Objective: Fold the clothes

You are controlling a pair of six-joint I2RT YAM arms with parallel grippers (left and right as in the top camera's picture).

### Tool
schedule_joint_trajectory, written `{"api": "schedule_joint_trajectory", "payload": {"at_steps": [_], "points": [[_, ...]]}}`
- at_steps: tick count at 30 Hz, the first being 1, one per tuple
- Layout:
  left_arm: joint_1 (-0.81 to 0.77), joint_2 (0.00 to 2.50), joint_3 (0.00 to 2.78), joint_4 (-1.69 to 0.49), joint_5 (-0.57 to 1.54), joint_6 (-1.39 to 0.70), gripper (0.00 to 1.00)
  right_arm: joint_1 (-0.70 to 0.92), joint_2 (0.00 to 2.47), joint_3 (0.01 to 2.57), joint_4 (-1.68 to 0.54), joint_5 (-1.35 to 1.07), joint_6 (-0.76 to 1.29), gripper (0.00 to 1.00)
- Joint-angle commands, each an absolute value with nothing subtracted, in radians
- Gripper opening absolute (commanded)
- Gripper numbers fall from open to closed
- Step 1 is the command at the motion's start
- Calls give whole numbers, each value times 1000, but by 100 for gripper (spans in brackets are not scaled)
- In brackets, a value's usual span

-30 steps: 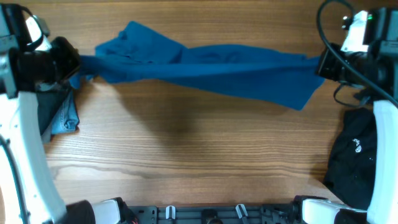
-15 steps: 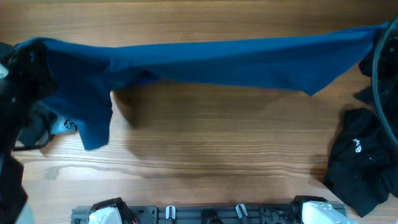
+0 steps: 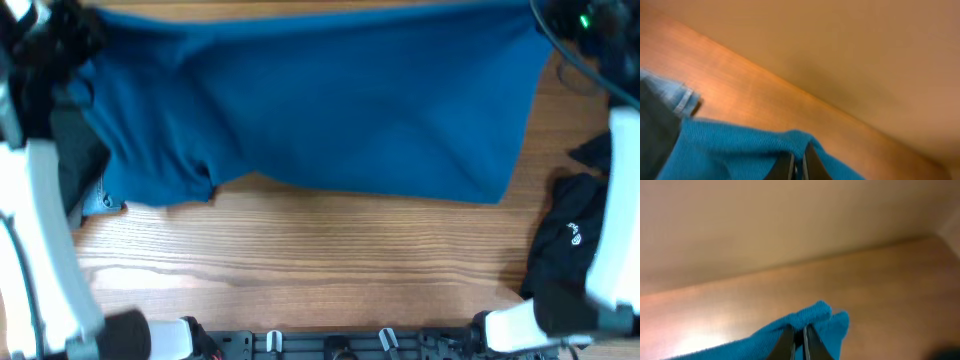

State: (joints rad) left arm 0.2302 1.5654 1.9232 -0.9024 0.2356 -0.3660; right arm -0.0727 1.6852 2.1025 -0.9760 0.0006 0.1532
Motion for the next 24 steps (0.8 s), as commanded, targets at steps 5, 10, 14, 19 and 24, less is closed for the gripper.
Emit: {"api": "schedule_joint_trajectory", "payload": {"at_steps": [5, 10, 14, 19, 24], "points": [[238, 1752, 1947, -392, 303, -625, 4, -80, 1781, 2122, -435, -33, 300, 4], [240, 1757, 2101, -223, 279, -662, 4, -107, 1769, 2275, -298, -17, 313, 4], [240, 1756, 2286, -267, 269, -619, 4, -143, 1766, 2374, -352, 28, 279, 4], [239, 1754, 2364, -493, 274, -545, 4, -158, 1764, 2382, -564, 118, 235, 4], [223, 1784, 2358, -951, 284, -449, 4, -158, 1815, 2376, -938, 191, 217, 4]]}}
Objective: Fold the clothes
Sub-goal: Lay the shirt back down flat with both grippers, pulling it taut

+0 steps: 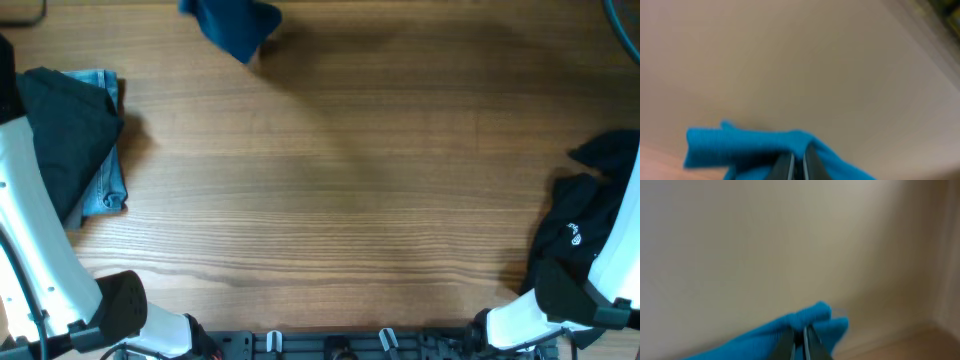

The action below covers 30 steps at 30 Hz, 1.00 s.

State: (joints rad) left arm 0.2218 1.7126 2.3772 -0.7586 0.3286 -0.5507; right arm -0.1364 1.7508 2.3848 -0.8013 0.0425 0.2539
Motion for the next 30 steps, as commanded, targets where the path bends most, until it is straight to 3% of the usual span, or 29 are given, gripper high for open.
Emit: {"api": "schedule_joint_trajectory", "payload": {"at_steps": [1, 6, 10, 15, 30], "points": [[217, 1798, 2358, -1042, 283, -427, 4, -158, 1833, 2376, -1017, 213, 216, 4], [176, 1927, 2357, -1466, 284, -294, 4, -158, 1945, 2376, -1406, 364, 273, 4], [139, 2038, 2354, -1689, 280, -213, 4, -159, 2034, 2374, -1589, 400, 318, 4], [78, 2064, 2114, -1684, 272, -163, 4, -159, 2070, 2278, -1608, 264, 262, 4], [63, 2057, 1623, -1643, 197, -165, 4, -176, 2067, 1851, -1592, 201, 246, 4]]}}
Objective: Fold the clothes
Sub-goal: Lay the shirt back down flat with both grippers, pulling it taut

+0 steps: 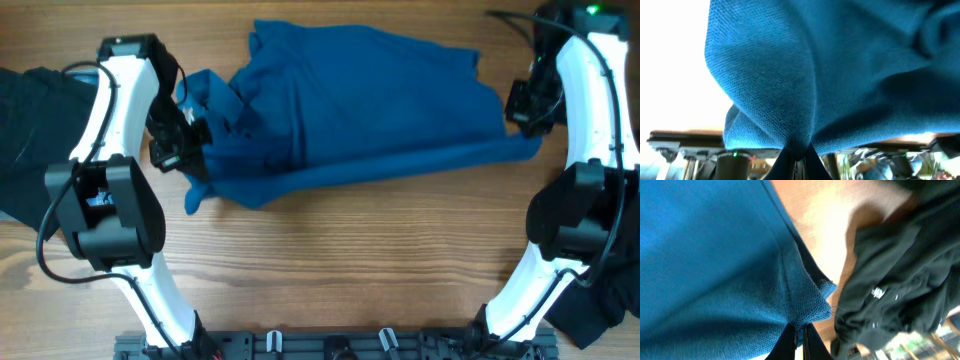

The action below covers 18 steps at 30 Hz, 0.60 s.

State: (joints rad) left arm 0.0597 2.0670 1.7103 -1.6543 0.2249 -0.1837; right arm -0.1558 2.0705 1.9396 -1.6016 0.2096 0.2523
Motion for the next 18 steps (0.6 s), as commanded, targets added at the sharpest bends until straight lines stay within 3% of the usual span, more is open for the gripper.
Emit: {"api": "schedule_joint_trajectory", "payload": {"at_steps": [1, 9, 18], "points": [[63, 2054, 1595, -1636, 197, -168, 4, -183, 2066, 1819, -1586, 201, 247, 4], [64, 1974, 1411, -1576, 153, -232, 4, -238, 1961, 1590, -1495, 202, 309, 4], [64, 1767, 1394, -1586, 28, -354, 4, -328, 1763, 1347, -1381, 205, 341, 4]]}}
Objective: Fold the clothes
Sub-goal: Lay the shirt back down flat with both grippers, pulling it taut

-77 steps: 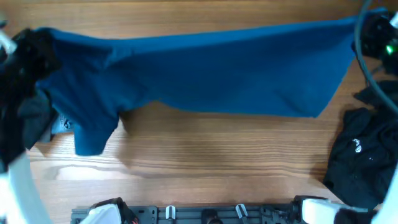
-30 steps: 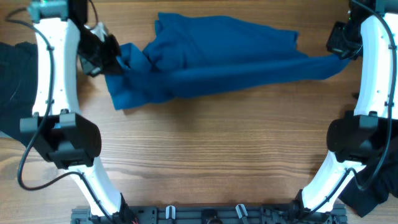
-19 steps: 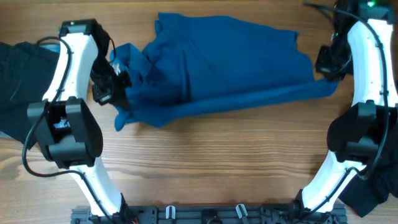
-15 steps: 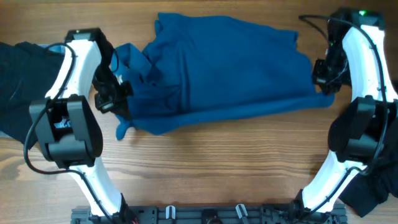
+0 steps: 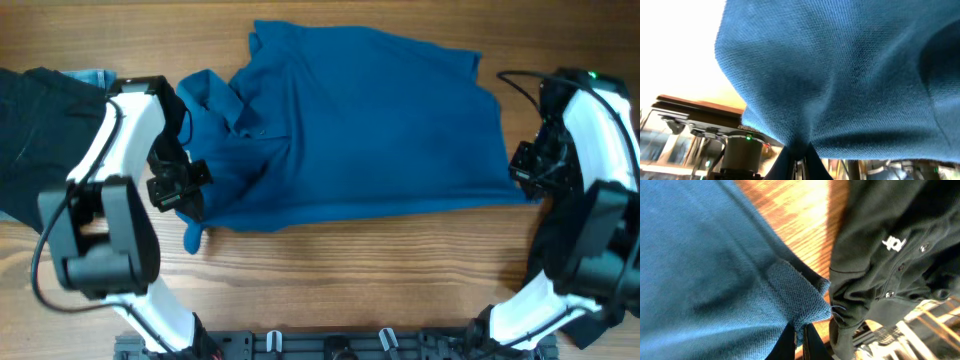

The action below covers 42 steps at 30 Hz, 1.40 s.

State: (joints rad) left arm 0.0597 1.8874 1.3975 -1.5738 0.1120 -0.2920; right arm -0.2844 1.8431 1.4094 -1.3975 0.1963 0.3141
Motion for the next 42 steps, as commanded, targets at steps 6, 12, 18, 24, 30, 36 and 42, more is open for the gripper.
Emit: {"api": "schedule_joint_trajectory", "payload": {"at_steps": [6, 12, 18, 24, 30, 36, 42], "points": [[64, 1596, 1393, -1629, 36, -356, 4, -364, 1642, 1313, -1372, 205, 340, 4], [64, 1516, 1393, -1680, 108, -352, 4, -371, 1585, 1313, -1379, 224, 322, 4], [62, 1515, 1393, -1589, 232, -345, 4, -376, 1586, 1313, -1378, 398, 459, 4], [62, 1517, 1393, -1604, 231, -345, 4, -448, 1586, 1313, -1360, 373, 483, 4], [53, 1517, 1374, -1633, 231, -345, 4, -447, 1586, 1313, -1338, 295, 410, 4], [41, 1518, 1290, -1494, 231, -345, 4, -447, 1586, 1313, -1234, 121, 263, 4], [41, 1521, 1254, -1170, 232, -349, 4, -443, 1588, 1313, -1100, -61, 156, 4]]}}
